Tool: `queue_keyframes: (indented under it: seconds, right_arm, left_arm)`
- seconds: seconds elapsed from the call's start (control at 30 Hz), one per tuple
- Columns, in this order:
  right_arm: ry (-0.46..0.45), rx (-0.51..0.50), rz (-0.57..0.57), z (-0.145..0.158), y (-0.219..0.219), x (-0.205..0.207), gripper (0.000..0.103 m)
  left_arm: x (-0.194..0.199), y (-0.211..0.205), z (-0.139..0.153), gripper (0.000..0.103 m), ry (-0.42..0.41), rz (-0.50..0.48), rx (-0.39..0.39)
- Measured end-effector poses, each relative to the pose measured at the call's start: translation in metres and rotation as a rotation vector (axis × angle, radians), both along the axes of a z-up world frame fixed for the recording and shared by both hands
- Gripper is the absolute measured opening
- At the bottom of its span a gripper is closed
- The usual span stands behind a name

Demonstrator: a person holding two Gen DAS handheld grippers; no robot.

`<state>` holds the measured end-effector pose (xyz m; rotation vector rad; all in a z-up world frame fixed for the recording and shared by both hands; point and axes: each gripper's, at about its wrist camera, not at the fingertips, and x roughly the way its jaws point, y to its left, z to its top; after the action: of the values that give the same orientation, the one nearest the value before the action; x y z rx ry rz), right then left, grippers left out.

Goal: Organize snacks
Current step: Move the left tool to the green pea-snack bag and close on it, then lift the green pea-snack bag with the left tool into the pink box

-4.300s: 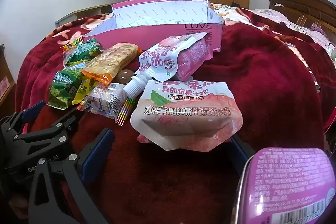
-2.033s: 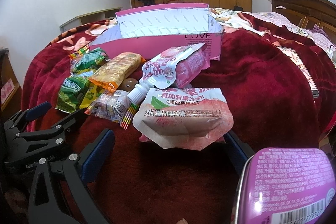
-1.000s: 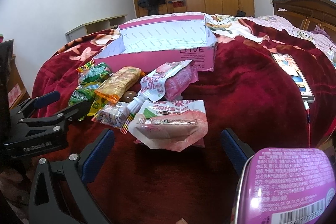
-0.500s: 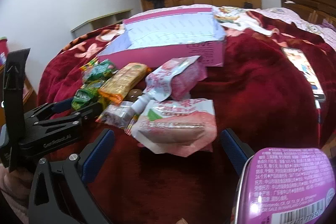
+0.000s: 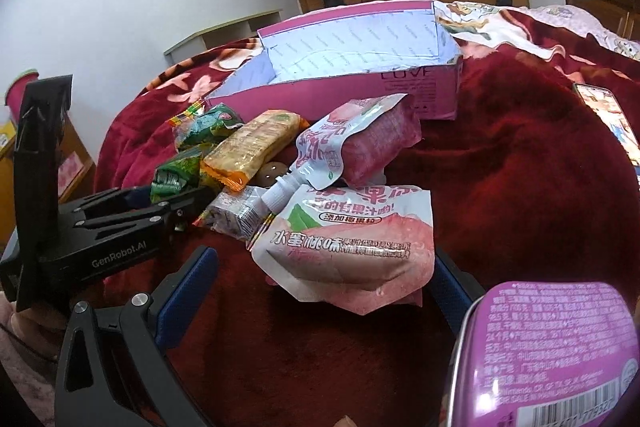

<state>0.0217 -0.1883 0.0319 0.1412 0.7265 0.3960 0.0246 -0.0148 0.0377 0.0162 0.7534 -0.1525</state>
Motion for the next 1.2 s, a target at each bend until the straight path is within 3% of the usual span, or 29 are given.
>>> queue_keyframes:
  seconds: [0.13, 0.43, 0.53, 0.57, 0.7, 0.8, 0.93, 1.2]
  right_arm:
    - [0.038, -0.005, -0.025, -0.001, 0.001, 0.008, 0.103]
    - [0.056, -0.110, -0.146, 0.002, 0.022, 0.013, 0.103]
    - [0.063, -0.115, -0.181, 0.006, 0.022, 0.013, 0.097]
    - [0.061, -0.119, -0.191, 0.006, 0.022, 0.013, 0.091]
    - [0.075, -0.131, -0.214, 0.004, 0.014, 0.015, 0.075]
    - [0.084, -0.116, -0.196, 0.005, 0.010, 0.016, 0.074]
    - [0.072, -0.098, -0.181, 0.007, 0.010, 0.011, 0.073]
    - [0.040, -0.081, -0.165, 0.012, 0.013, -0.006, 0.073]
  left_arm:
    - [0.005, 0.005, -0.002, 0.047, 0.026, -0.008, -0.041]
    - [0.008, 0.012, -0.012, 0.050, -0.015, -0.142, -0.046]
    - [0.009, 0.016, -0.012, 0.050, -0.014, -0.164, -0.055]
    - [0.008, 0.016, -0.012, 0.050, -0.015, -0.168, -0.057]
    - [0.006, 0.014, -0.013, 0.050, -0.025, -0.154, -0.058]
    - [0.003, 0.011, -0.013, 0.050, -0.034, -0.129, -0.049]
    - [-0.005, 0.011, -0.009, 0.040, -0.045, -0.123, -0.037]
    - [-0.013, 0.023, -0.003, 0.040, -0.025, -0.113, -0.113]
